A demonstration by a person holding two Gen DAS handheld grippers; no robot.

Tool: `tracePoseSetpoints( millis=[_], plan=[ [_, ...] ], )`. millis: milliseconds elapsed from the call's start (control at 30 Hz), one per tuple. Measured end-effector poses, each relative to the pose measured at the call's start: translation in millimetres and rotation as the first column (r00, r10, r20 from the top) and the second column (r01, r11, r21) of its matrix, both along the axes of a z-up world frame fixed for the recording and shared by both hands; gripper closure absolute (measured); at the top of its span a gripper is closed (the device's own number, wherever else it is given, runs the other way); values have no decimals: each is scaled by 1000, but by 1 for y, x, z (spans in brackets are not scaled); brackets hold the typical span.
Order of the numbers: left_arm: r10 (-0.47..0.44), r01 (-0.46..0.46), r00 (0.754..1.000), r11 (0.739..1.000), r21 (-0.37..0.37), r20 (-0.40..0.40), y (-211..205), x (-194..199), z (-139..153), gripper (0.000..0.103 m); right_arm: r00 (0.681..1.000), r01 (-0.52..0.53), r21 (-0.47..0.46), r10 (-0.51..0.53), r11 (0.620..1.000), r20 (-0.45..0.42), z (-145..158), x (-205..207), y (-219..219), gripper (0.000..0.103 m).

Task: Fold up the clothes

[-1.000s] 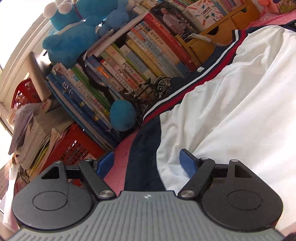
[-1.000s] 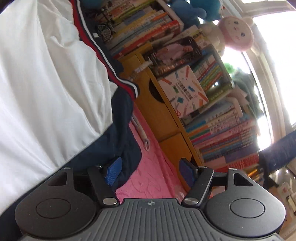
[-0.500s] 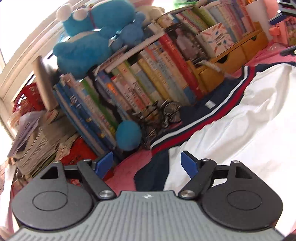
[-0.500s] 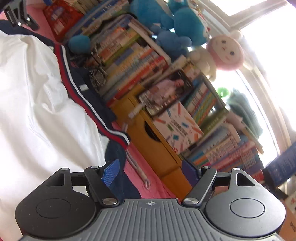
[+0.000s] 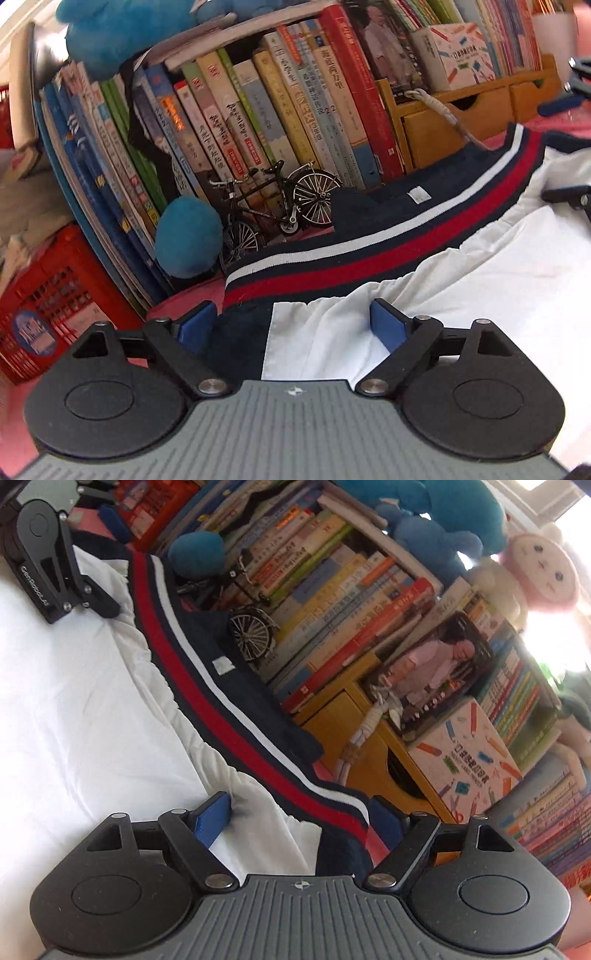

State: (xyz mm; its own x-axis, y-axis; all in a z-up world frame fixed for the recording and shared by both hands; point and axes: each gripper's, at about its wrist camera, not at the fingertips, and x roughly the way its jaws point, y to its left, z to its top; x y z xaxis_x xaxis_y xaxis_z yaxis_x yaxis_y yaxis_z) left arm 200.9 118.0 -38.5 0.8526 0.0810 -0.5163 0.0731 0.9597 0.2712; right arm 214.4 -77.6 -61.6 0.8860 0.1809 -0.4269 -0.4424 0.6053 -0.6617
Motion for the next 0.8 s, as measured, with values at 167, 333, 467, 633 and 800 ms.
tracePoseSetpoints(
  millis=[167, 333, 467, 633, 800],
  plan=[
    [34, -47, 997, 982, -185, -73, 28, 10, -1, 3, 991, 113, 126, -102, 986, -90, 9, 13, -33, 14],
    [59, -72, 997, 952, -296, -52, 32, -14, 20, 11, 983, 165, 249, -138, 954, -122, 36, -10, -51, 17],
    [-65, 73, 996, 989, -125, 69, 29, -76, 43, 11, 999, 26, 235, -21, 972, -24, 59, -77, -68, 16],
    [-262, 255, 961, 963, 93, 84, 18, -163, 47, 9, 993, -110, 104, 114, 988, -35, 53, -160, -87, 15],
    [-447, 433, 894, 868, 241, 4, -26, -204, 24, 8, 946, -311, -45, 305, 949, -106, 11, -216, -57, 15]
  ],
)
